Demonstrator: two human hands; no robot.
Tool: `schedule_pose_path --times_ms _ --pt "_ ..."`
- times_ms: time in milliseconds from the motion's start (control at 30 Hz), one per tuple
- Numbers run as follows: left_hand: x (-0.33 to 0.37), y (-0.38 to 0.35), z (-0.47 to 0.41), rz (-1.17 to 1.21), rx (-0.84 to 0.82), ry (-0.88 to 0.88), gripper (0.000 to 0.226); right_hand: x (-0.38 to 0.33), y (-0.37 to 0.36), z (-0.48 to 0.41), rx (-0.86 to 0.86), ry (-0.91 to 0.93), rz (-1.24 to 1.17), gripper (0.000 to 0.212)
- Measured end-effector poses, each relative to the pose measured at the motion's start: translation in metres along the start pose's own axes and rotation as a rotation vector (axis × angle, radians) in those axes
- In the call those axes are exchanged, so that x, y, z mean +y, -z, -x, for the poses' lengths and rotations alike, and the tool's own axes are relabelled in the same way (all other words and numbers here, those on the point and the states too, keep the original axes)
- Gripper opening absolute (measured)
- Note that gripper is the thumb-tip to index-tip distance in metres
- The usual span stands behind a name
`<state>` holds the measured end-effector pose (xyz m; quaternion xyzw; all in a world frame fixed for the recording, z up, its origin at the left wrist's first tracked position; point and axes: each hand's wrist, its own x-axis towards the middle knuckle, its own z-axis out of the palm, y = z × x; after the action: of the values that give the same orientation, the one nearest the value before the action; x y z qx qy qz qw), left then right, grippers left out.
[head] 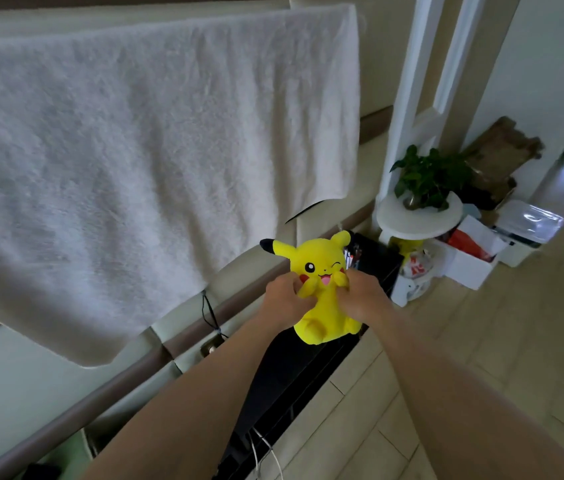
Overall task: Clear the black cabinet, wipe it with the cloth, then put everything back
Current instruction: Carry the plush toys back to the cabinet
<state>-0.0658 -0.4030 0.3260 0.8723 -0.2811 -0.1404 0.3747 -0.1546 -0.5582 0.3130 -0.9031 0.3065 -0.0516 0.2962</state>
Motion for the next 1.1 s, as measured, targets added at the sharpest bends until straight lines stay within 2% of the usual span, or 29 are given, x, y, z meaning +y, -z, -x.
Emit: schedule_pose_path --times_ms 233,467,667,900,1100 --pt "0.076 -0.077 -0.047 -0.042 0.034 0.066 0.036 0.082 0.056 -0.057 -0.058 -0.007 -0.065 0.026" --pt "0.102 -0.119 -0.067 -0.097 0.019 0.098 0.036 0.129 0.069 -0.086 -0.106 0.004 -0.05 0.023" --pt "0.104 -0.128 -0.089 -0.097 0.019 0.101 0.042 0.134 0.074 -0.099 -0.109 0.004 -0.07 0.026" --pt "0.1 -0.117 -0.127 -0.076 0.034 0.082 0.034 0.119 0.082 -0.133 -0.087 0.007 -0.024 0.026" --pt "0.071 -0.121 -0.157 -0.024 0.007 0.099 0.034 0.115 0.06 -0.156 -0.066 -0.029 0.005 0.026"
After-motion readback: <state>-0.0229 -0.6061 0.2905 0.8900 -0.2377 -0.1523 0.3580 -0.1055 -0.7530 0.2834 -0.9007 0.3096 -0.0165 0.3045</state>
